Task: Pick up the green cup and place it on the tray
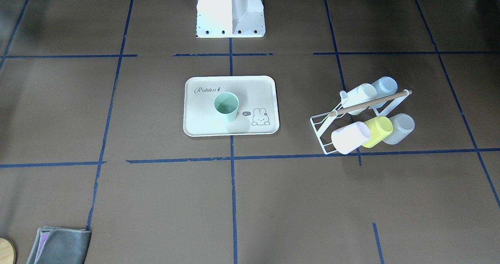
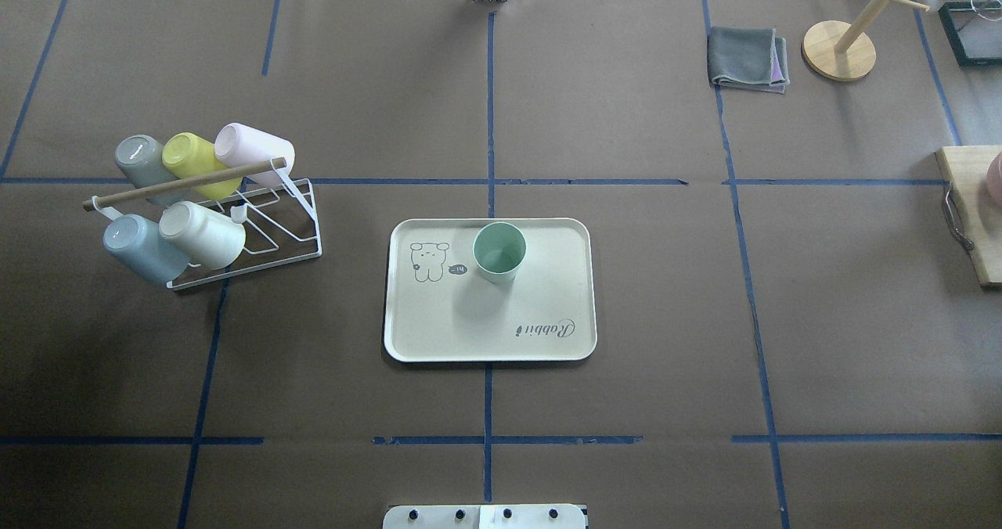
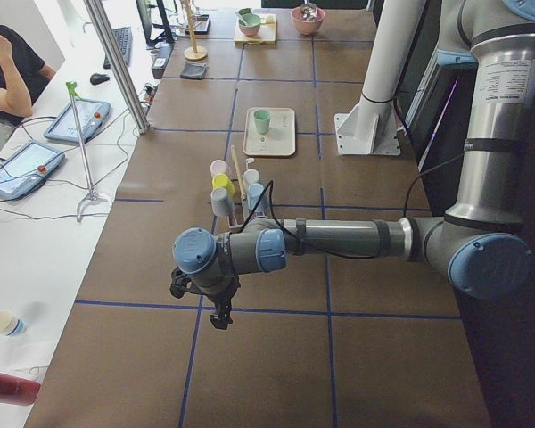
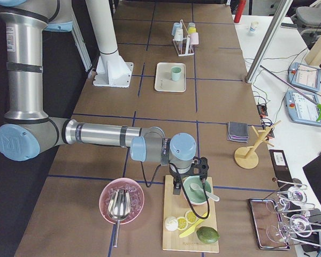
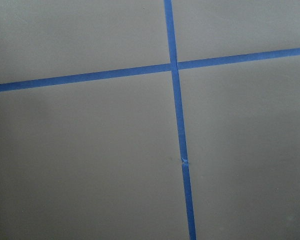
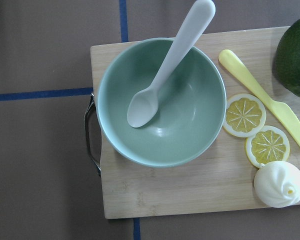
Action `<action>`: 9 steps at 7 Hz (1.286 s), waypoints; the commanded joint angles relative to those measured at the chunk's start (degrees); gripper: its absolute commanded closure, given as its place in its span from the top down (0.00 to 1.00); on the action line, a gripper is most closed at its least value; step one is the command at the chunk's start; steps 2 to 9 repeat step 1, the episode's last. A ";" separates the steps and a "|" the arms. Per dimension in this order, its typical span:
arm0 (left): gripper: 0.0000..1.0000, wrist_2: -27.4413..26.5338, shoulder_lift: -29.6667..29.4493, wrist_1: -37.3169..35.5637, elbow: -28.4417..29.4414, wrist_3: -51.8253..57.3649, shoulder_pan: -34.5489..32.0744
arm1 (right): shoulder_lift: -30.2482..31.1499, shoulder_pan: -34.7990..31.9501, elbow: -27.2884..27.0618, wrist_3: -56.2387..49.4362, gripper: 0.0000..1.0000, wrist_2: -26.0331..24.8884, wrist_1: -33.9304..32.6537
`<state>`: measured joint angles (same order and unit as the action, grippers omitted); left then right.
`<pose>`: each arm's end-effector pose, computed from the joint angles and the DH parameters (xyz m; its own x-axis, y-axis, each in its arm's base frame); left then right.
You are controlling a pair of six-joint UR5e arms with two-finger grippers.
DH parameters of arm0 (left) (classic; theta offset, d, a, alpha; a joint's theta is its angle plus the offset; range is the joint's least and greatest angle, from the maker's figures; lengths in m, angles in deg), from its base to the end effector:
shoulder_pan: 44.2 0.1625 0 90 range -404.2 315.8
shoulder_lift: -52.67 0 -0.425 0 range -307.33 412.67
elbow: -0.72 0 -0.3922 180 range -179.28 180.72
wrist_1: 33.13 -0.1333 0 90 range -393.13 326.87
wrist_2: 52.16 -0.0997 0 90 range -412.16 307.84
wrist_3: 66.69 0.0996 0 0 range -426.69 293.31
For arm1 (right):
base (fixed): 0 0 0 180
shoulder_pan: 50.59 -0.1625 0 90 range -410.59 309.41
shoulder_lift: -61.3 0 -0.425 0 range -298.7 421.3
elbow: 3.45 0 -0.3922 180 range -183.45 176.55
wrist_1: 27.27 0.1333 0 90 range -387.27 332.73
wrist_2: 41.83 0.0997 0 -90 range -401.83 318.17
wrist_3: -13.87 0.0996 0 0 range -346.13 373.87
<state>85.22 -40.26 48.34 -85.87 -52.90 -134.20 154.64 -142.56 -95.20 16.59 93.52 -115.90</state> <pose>-0.0600 -0.5018 0.6725 0.6576 0.1235 -0.7432 -0.1614 0.9867 0.0211 0.0785 -0.4643 0.6680 0.6998 0.0743 0.7104 -0.0677 0.9970 -0.0376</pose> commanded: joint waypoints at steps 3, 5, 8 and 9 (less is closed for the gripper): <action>1.00 0.00 -0.06 0.00 -0.07 0.00 0.00 | -0.09 0.04 -0.01 0.00 1.00 0.00 0.04; 1.00 0.00 -0.06 0.00 -0.07 0.00 0.00 | -0.09 0.04 -0.01 0.00 1.00 0.00 0.04; 1.00 0.00 -0.06 0.00 -0.07 0.00 0.00 | -0.09 0.04 -0.01 0.00 1.00 0.00 0.04; 1.00 0.00 -0.06 0.00 -0.07 0.00 0.00 | -0.09 0.04 -0.01 0.00 1.00 0.00 0.04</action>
